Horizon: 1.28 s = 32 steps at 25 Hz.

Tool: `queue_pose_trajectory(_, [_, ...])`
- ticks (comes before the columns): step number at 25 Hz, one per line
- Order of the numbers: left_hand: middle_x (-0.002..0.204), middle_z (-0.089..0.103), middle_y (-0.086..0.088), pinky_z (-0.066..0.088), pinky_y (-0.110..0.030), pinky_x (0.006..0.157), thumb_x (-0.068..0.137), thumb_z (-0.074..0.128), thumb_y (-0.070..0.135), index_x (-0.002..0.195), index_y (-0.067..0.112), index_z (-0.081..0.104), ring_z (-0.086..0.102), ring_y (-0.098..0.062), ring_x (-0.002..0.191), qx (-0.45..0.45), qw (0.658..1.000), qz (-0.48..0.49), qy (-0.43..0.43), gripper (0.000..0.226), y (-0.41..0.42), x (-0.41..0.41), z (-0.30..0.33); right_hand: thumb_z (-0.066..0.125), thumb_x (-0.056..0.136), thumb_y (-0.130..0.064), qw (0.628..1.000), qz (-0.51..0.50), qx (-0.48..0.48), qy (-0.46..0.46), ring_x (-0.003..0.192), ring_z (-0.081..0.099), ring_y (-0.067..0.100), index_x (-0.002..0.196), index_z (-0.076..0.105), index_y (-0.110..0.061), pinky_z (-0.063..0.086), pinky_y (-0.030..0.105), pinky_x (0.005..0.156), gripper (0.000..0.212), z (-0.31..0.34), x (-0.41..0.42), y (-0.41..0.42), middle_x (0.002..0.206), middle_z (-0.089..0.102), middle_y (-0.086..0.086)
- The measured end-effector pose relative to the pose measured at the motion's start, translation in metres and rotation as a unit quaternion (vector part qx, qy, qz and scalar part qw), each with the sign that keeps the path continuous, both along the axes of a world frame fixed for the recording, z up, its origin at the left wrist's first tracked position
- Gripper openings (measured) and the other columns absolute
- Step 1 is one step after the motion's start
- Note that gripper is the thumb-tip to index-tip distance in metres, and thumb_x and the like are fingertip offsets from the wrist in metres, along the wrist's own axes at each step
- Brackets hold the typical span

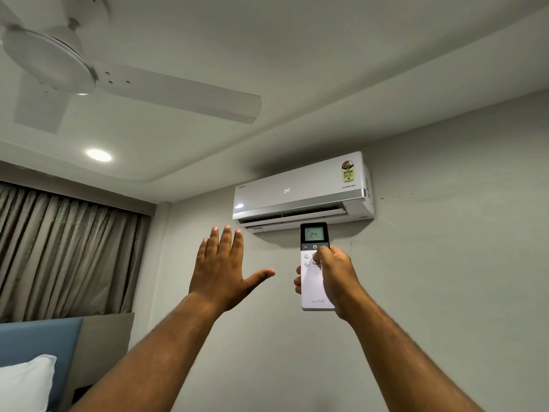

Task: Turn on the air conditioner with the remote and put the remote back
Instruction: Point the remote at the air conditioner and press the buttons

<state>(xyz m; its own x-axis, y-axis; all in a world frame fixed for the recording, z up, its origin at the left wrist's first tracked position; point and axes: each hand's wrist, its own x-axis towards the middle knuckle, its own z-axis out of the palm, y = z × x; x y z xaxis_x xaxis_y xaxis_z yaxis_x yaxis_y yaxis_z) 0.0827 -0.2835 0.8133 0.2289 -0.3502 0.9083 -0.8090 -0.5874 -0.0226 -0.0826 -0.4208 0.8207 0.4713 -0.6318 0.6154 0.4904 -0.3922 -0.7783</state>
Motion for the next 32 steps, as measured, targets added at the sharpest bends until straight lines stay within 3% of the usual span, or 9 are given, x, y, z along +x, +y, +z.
queue_pose_trajectory(9, [0.161, -0.009, -0.011, -0.009, -0.042, 0.116, 0.060, -0.006, 0.091, 0.150, 0.015, -0.007, -0.012, -0.030, 0.147, 0.002, 0.999, 0.018, -0.035, 0.117, -0.004, -0.003, 0.005, 0.046, 0.094, -0.018, 1.000, 0.003, 0.008, -0.016, 0.054, 0.068, 0.034, 0.092, 0.049, -0.008, 0.058, 0.041, 0.056, 0.011, 0.002, -0.003, -0.006, 0.080, 0.066, 0.027])
queue_pose_trajectory(15, [0.152, -0.023, -0.008, -0.011, -0.044, 0.116, 0.061, -0.007, 0.090, 0.147, 0.017, -0.014, -0.016, -0.032, 0.146, -0.008, 0.998, 0.038, -0.059, 0.113, -0.005, -0.004, 0.007, 0.045, 0.094, -0.017, 1.000, 0.007, 0.010, -0.024, 0.053, 0.068, 0.033, 0.094, 0.051, -0.006, 0.057, 0.039, 0.052, 0.012, 0.001, -0.005, -0.008, 0.079, 0.066, 0.027])
queue_pose_trajectory(25, [0.160, -0.010, -0.012, -0.008, -0.046, 0.117, 0.062, -0.006, 0.090, 0.142, 0.019, -0.019, -0.014, -0.033, 0.147, -0.011, 0.998, 0.026, -0.062, 0.109, -0.003, -0.002, 0.006, 0.045, 0.094, -0.016, 0.999, 0.013, 0.001, -0.030, 0.054, 0.068, 0.034, 0.099, 0.051, -0.004, 0.058, 0.039, 0.053, 0.014, 0.002, -0.005, -0.009, 0.079, 0.066, 0.027])
queue_pose_trajectory(32, [0.156, -0.017, -0.010, -0.011, -0.043, 0.116, 0.062, -0.006, 0.090, 0.141, 0.019, -0.025, -0.014, -0.031, 0.147, -0.016, 0.997, 0.014, -0.079, 0.108, -0.002, -0.003, 0.005, 0.044, 0.094, -0.017, 1.000, 0.008, -0.002, -0.028, 0.056, 0.068, 0.036, 0.104, 0.050, -0.003, 0.058, 0.042, 0.057, 0.018, 0.006, -0.009, -0.013, 0.081, 0.066, 0.027])
